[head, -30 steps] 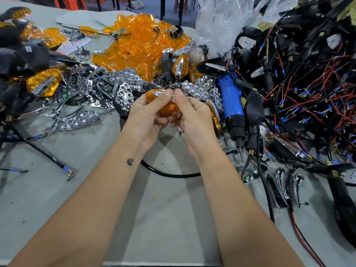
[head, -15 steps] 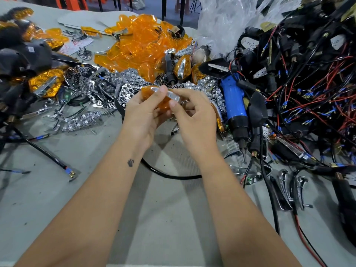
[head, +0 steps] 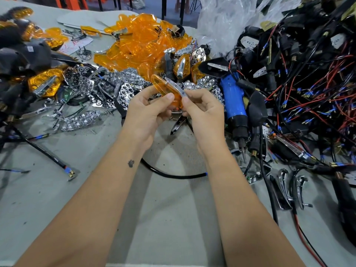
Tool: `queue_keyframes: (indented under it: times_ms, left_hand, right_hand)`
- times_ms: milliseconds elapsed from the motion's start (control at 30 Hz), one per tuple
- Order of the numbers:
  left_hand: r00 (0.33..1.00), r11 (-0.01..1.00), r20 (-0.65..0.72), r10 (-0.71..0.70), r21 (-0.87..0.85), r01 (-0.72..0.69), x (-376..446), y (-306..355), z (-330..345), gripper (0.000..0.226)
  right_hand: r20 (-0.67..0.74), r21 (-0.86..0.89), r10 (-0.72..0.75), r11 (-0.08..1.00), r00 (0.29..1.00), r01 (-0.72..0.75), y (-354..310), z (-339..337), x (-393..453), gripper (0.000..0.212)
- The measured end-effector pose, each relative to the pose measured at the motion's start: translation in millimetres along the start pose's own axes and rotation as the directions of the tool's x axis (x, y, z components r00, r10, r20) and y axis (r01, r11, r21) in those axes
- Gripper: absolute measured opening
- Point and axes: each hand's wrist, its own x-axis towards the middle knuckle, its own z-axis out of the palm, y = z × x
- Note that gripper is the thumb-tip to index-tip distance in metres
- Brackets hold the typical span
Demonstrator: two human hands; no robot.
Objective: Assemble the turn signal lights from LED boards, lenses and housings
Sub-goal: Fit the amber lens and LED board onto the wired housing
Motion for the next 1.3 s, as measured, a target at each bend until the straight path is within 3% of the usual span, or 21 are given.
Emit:
queue_keyframes:
  times_ms: [267,333,467,533,667,800,1300]
  left_hand:
    - [1.0,0.998,0.02,-0.002,-0.055,0.003,-0.1,-2.4,0.2,0.025]
    - [0.999,0.997,0.035,-0.022,-0.077,0.025,1.1,-3.0,-0.1,0.023]
    - [0.994,0.99,0.108,-0.007,-0.141,0.022,2.8,-1.6,-3.7,0.017]
    - [0.989,0.99,0.149,0.019,-0.141,0.003,2.0,-0.9,-4.5,0.02]
    - [0.994,0.99,0.113,0.001,-0.14,0.015,-0.4,-2.7,-0.6,0.019]
    - [0.996,0.991,0.085,-0.004,-0.134,0.015,-1.1,-4.2,1.2,0.022]
    - [0.981,0.991,0.151,0.119,-0.076,-0.109,-5.5,-0.7,4.0,0.022]
  right_hand:
    - [0.141,-0.132,-0.153,0.976,0.978,0.172,1.1,8.5,-7.4,0.023]
    - [0.127,-0.061,-0.107,0.991,0.986,0.116,3.2,11.9,-8.7,0.017]
    - [0.191,0.185,0.115,0.971,0.975,-0.151,4.6,17.3,-7.1,0.023]
    - [0.205,0.251,0.107,0.955,0.973,-0.158,4.7,15.6,-4.9,0.016]
    - [0.154,0.149,0.055,0.986,0.987,-0.078,9.6,9.1,-2.8,0.009]
    - [0.164,0.163,0.089,0.98,0.982,-0.116,9.1,9.1,-2.6,0.014]
    - [0.141,0.081,0.004,0.997,0.99,-0.015,11.0,7.1,-4.6,0.01]
